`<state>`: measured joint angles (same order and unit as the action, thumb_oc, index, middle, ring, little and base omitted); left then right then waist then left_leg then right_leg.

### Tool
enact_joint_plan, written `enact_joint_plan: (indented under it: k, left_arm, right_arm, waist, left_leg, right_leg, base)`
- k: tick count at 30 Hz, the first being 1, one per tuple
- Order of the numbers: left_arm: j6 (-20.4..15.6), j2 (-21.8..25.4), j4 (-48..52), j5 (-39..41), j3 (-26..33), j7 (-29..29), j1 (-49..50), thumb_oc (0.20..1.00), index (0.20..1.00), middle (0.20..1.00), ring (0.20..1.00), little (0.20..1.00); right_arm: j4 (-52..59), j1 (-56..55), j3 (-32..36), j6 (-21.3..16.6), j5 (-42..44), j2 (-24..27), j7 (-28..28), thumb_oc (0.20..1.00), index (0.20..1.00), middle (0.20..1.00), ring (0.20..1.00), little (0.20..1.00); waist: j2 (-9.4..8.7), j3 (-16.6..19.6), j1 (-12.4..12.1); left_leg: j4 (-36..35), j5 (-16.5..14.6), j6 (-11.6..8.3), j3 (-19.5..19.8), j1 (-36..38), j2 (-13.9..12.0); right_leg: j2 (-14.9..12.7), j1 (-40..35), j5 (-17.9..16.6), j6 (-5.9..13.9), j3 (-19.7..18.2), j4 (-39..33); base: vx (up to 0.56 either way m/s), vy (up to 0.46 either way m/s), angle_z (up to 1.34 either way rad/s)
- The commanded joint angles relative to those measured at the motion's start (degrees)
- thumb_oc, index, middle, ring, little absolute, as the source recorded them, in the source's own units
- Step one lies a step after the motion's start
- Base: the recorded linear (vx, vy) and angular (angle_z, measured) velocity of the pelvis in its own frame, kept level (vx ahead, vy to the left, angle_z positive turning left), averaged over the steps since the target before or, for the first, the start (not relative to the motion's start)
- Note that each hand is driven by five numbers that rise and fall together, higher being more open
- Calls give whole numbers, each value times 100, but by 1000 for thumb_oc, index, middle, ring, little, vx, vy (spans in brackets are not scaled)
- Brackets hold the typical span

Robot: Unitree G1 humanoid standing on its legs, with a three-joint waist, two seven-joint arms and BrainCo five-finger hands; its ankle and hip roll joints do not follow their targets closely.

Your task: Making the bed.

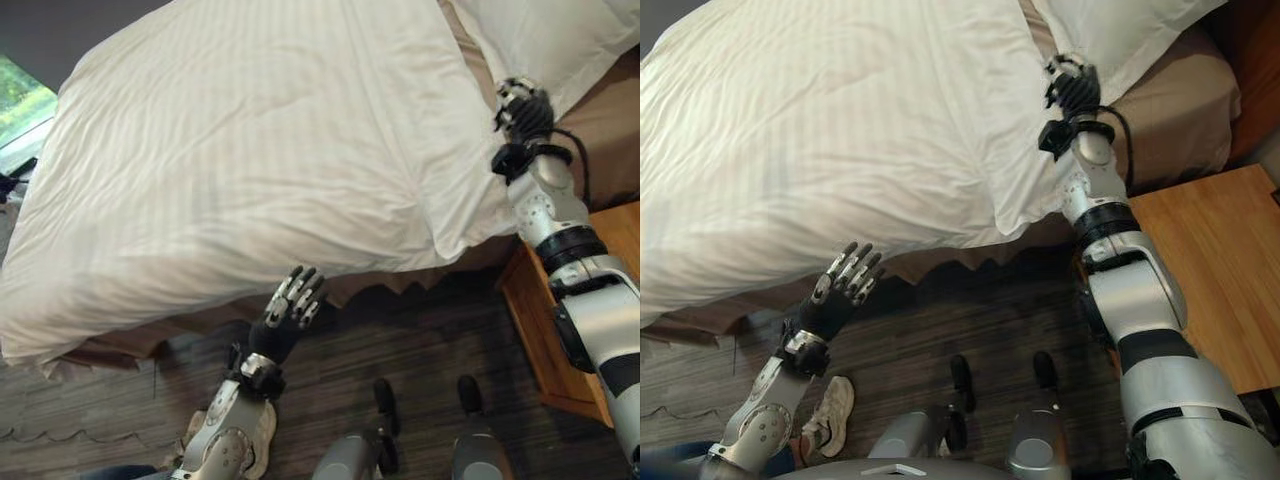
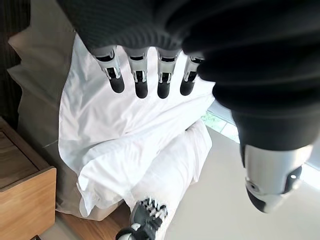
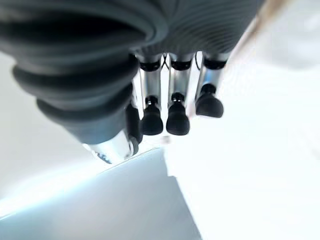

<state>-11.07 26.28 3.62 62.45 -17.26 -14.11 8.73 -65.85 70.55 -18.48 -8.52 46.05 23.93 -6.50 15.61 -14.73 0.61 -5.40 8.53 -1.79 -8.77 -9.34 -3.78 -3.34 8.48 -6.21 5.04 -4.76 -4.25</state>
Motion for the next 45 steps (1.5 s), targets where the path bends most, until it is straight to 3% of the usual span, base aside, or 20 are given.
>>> enact_joint_plan:
  k: [1, 12, 17, 24, 27, 30, 31, 33, 34, 35, 36, 38, 45]
  left_arm:
    - [-185, 198, 13, 39, -49, -66, -476, 1000, 1000, 1000, 1000, 1000]
    - [-247, 90, -280, -115, -191, 145, -686, 1000, 1000, 1000, 1000, 1000]
    - [-262, 51, -269, -172, -274, 229, -720, 1000, 1000, 1000, 1000, 1000]
    - [-203, -233, -329, -290, -340, 190, -502, 1000, 1000, 1000, 1000, 1000]
    - [-170, -314, -317, -287, -430, 179, -445, 1000, 1000, 1000, 1000, 1000]
    - [-161, -387, -263, -273, -434, 140, -372, 1000, 1000, 1000, 1000, 1000]
    - [-161, -549, -298, -294, -322, 74, -385, 1000, 1000, 1000, 1000, 1000]
    - [-163, -525, -295, -293, -328, 69, -352, 1000, 1000, 1000, 1000, 1000]
    - [-184, -630, -363, -280, -167, 14, -374, 1000, 1000, 1000, 1000, 1000]
    - [-186, -611, -363, -279, -176, 6, -335, 1000, 1000, 1000, 1000, 1000]
    - [-205, -728, -454, -286, 28, -64, -315, 1000, 1000, 1000, 1000, 1000]
    - [-238, -837, -527, -242, 204, -112, -206, 1000, 1000, 1000, 1000, 1000]
    - [-254, -1064, -750, -97, 439, -125, -66, 1000, 1000, 1000, 1000, 1000]
  right_arm:
    - [-390, 1006, -410, 58, 17, -121, 150, 200, 200, 200, 200, 200]
    - [-482, 1307, -312, 138, 162, -607, -25, 200, 200, 200, 200, 200]
    - [-706, 1314, -176, 176, 260, -296, -95, 200, 200, 200, 200, 200]
    - [-1197, 798, 459, 239, 781, 997, 91, 200, 200, 200, 200, 200]
    - [-1328, 436, 790, 183, 1125, 1229, 66, 200, 200, 200, 200, 200]
    - [-1247, -407, 1279, 28, 1588, 1128, 131, 200, 200, 200, 200, 200]
    - [-1066, -1905, 1731, 18, 1887, 627, 529, 200, 200, 200, 200, 200]
    - [-1009, -1980, 1758, 11, 1877, 597, 515, 200, 200, 200, 200, 200]
    - [-846, -2963, 1849, 22, 1857, 241, 775, 200, 200, 200, 200, 200]
    - [-791, -3042, 1864, 15, 1847, 212, 764, 200, 200, 200, 200, 200]
    - [-816, -4036, 1991, 82, 1591, -88, 936, 200, 200, 200, 200, 200]
    - [-828, -4857, 2230, 133, 1394, -297, 1024, 200, 200, 200, 200, 200]
    - [-756, -6076, 2820, 97, 1304, -450, 1126, 200, 200, 200, 200, 200]
  waist:
    - [-257, 115, -252]
    - [-166, 39, -516]
    - [-28, -81, -569]
    - [205, -286, -496]
    - [255, -317, -434]
    - [270, -347, -286]
    - [230, -406, -51]
    - [204, -386, -55]
    - [131, -428, 100]
    - [117, -405, 107]
    - [47, -425, 253]
    - [-27, -358, 377]
    - [-218, -118, 590]
  left_leg:
    - [40, -333, -333, -18, 345, 18]
    - [40, -246, -388, 30, 106, -29]
    - [40, -192, -407, 39, -78, 15]
    - [40, -179, -421, -83, -319, 53]
    - [40, -216, -414, -119, -237, 48]
    - [40, -279, -402, -183, -116, 45]
    - [40, -385, -382, -211, 16, 35]
    - [40, -348, -386, -212, 9, 36]
    - [40, -372, -378, -220, 41, 31]
    - [40, -373, -377, -210, 56, 35]
    - [40, -393, -369, -195, 105, 37]
    - [40, -431, -354, -153, 177, 50]
    - [40, -534, -300, -68, 453, 83]
  right_leg:
    - [-23, 357, 12, -3, -136, -75]
    - [24, 559, 27, -8, -60, -75]
    - [-15, 744, 5, 19, -59, -75]
    - [-27, 1062, -50, 112, -158, -75]
    - [-27, 996, -19, 121, -167, -75]
    - [-10, 913, 2, 106, -213, -75]
    - [4, 799, 63, 99, -218, -75]
    - [4, 806, 29, 92, -221, -75]
    - [14, 779, 28, 75, -247, -75]
    - [9, 759, 36, 75, -237, -75]
    - [5, 708, 54, 62, -211, -75]
    - [-18, 640, 74, 58, -168, -75]
    - [-69, 325, 128, 62, -96, -75]
  base:
    - [6, -23, 11]
    - [12, -29, 5]
    - [-6, 0, 0]
    - [1, 17, -2]
    - [58, 53, -6]
    - [54, 39, -9]
    - [42, 11, -12]
    - [11, -9, -7]
    - [2, -21, -7]
    - [2, -35, -9]
    - [-2, -21, -9]
    - [0, 0, 0]
    - [27, 3, 3]
